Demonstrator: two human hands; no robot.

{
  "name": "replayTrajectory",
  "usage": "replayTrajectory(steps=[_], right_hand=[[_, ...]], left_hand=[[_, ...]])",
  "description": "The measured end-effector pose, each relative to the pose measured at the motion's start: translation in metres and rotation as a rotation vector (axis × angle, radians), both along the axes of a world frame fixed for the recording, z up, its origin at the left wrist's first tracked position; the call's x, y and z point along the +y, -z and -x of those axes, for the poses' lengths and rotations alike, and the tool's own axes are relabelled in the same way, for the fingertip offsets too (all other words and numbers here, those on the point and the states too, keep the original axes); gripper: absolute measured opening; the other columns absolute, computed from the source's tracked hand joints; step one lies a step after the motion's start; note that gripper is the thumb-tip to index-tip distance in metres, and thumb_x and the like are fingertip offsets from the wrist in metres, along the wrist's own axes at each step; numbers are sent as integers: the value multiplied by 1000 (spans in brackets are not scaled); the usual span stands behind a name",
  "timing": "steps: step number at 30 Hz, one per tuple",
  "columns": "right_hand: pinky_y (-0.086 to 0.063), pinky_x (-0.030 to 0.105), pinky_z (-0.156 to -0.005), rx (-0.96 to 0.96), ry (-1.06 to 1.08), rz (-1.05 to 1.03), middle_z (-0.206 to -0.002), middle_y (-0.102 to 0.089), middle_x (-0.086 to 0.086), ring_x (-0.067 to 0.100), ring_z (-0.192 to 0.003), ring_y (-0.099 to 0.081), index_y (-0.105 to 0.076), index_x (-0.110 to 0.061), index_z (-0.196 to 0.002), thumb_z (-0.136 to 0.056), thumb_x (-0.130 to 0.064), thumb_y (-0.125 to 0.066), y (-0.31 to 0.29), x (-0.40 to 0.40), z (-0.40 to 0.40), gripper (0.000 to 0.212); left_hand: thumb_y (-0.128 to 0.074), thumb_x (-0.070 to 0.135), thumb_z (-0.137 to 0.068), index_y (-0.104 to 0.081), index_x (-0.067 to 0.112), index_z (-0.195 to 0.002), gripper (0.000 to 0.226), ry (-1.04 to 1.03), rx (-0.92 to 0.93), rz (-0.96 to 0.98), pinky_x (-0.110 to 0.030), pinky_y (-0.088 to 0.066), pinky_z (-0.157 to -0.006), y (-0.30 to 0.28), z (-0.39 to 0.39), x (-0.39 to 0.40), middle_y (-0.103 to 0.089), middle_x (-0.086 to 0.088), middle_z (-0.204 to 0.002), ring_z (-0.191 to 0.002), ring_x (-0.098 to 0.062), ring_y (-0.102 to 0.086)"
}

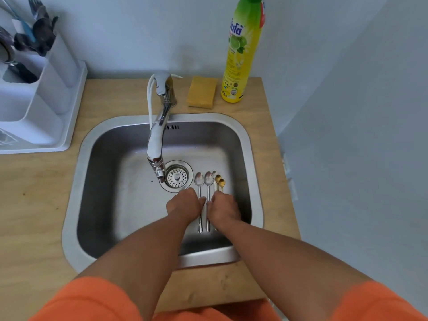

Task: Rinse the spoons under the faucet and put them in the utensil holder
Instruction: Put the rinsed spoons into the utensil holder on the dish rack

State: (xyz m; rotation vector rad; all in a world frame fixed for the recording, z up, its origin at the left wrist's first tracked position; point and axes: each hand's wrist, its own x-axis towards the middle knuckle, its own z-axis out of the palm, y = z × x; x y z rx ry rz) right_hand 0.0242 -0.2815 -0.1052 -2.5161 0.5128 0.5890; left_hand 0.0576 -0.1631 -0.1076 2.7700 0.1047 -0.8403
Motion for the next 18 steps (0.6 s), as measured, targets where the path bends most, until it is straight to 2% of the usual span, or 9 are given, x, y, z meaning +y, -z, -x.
replayTrajectory(steps=[4, 8, 13, 16, 18], right_hand=[[-55, 34, -74, 3, -15, 4, -108, -68, 6, 26, -95, -67, -67, -19, -109, -101, -34, -58, 3, 0, -4, 19], [-55, 34, -73, 9, -37, 30, -107, -68, 7, 27, -94, -67, -66, -18, -108, -101, -34, -57, 5, 3, -7, 19], [-54, 32, -70, 40, -53, 74, -102, -69, 7, 25, -87, -65, -64, -17, -101, -101, -35, -56, 7, 9, -13, 20], [-41, 28, -64, 50, -82, 102, -104, -69, 8, 26, -79, -56, -54, -20, -90, -100, -35, -55, 7, 13, -18, 19], [-41, 29, -66, 63, -99, 110, -106, -69, 8, 29, -86, -63, -52, -21, -88, -100, -33, -56, 6, 16, -20, 17]], left_hand=[[-50, 45, -103, -62, 13, -121, 39, -53, 68, 0, -36, -44, -79, 4, 0, -4, -67, -10, -123, -111, -30, -66], [-53, 27, -99, -67, 11, -110, 24, -87, 98, 15, -34, -48, -78, 2, 3, -2, -71, -12, -116, -104, -31, -68], [-51, 27, -95, -65, 8, -106, 27, -156, 113, 42, -33, -49, -78, -1, 16, 20, -70, -14, -113, -100, -32, -67], [-50, 30, -93, -63, 8, -101, 27, -240, 66, 40, -34, -50, -77, -7, 21, 47, -69, -15, -110, -97, -34, -67], [-49, 30, -91, -56, 11, -95, 21, -293, -3, 25, -34, -45, -72, -15, 22, 68, -68, -16, -107, -93, -36, -65]])
